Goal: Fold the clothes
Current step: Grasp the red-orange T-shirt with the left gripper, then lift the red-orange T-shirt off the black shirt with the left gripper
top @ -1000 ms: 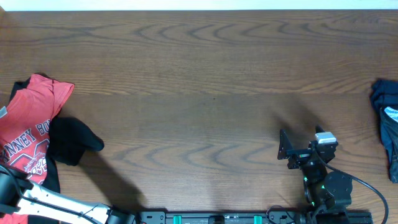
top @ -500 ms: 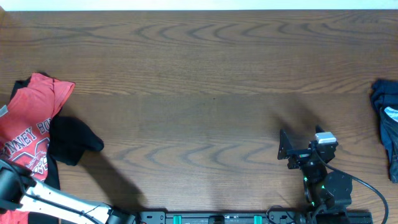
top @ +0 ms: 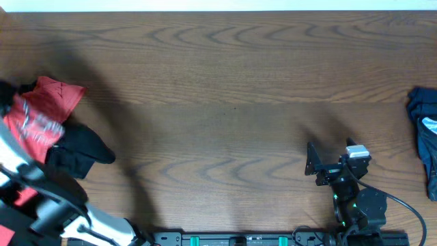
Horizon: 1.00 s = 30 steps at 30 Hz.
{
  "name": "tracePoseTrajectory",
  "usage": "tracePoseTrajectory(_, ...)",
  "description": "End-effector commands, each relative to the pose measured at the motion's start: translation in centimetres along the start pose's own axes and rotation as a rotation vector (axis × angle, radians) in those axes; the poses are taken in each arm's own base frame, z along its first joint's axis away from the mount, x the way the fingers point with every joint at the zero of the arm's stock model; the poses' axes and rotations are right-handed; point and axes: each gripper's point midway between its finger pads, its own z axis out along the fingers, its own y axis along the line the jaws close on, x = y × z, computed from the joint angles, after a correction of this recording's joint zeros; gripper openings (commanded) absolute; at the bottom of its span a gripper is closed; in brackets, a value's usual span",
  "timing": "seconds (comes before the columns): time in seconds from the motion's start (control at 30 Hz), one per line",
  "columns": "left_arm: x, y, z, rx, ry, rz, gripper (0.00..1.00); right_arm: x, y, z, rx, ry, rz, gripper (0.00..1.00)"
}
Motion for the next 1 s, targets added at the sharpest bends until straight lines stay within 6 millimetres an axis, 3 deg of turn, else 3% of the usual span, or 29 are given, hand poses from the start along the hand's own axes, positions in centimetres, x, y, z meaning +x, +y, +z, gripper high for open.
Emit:
tracePoseTrajectory(0.0, -0.5, -2.5, -4.2, 0.076, -0.085, 0.018, 0.06, 0.1, 0.3, 0.0, -0.015, 0.001, -0.011, 0.99)
tracePoseTrajectory(0.23, 3.5, -9.4, -9.5, 0.222, -0.121, 0.191, 0.06, 0.1, 0.3, 0.0, -0.015, 0.001, -0.011, 0.99)
tracePoseTrajectory(0.43, 9.0, -16.0, -12.2, 0.373, -0.091, 0.399, 0.07, 0.1, 0.3, 0.0, -0.015, 0.001, -0.011, 0.99)
tracePoseTrajectory(0.47, 9.8, -17.1, -12.7, 0.403, -0.091, 0.441, 0.09, 0.2, 0.3, 0.0, -0.015, 0.002, -0.011, 0.99)
tracePoseTrajectory(0.5, 10.8, -18.2, -13.4, 0.434, -0.095, 0.497, 0.21, 0.1, 0.3, 0.0, -0.016, 0.001, -0.011, 0.99)
tracePoseTrajectory(0.57, 12.3, -19.5, -14.2, 0.464, -0.1, 0.564, 0.28, 0.2, 0.3, 0.0, -0.015, 0.002, -0.011, 0.99)
tracePoseTrajectory(0.63, 13.7, -20.5, -14.9, 0.49, -0.098, 0.604, 0.28, 0.1, 0.3, 0.0, -0.016, 0.001, -0.011, 0.99)
tracePoseTrajectory(0.73, 15.4, -21.7, -15.8, 0.522, -0.095, 0.651, 0.2, 0.1, 0.3, 0.0, -0.016, 0.001, -0.011, 0.99)
tracePoseTrajectory(0.8, 16.3, -22.2, -16.3, 0.537, -0.096, 0.684, 0.09, 0.1, 0.3, 0.0, -0.015, 0.001, -0.011, 0.99)
tracePoseTrajectory(0.87, 17.0, -22.4, -16.5, 0.542, -0.094, 0.715, 0.06, 0.1, 0.3, 0.0, -0.015, 0.001, -0.011, 0.99)
tracePoseTrajectory(0.9, 17.2, -22.3, -16.5, 0.538, -0.089, 0.73, 0.07, 0.2, 0.3, 0.0, -0.016, 0.002, -0.011, 0.99)
tracePoseTrajectory(0.97, 17.4, -22.0, -16.0, 0.519, -0.071, 0.735, 0.38, 0.2, 0.3, 0.0, -0.015, 0.002, -0.011, 0.99)
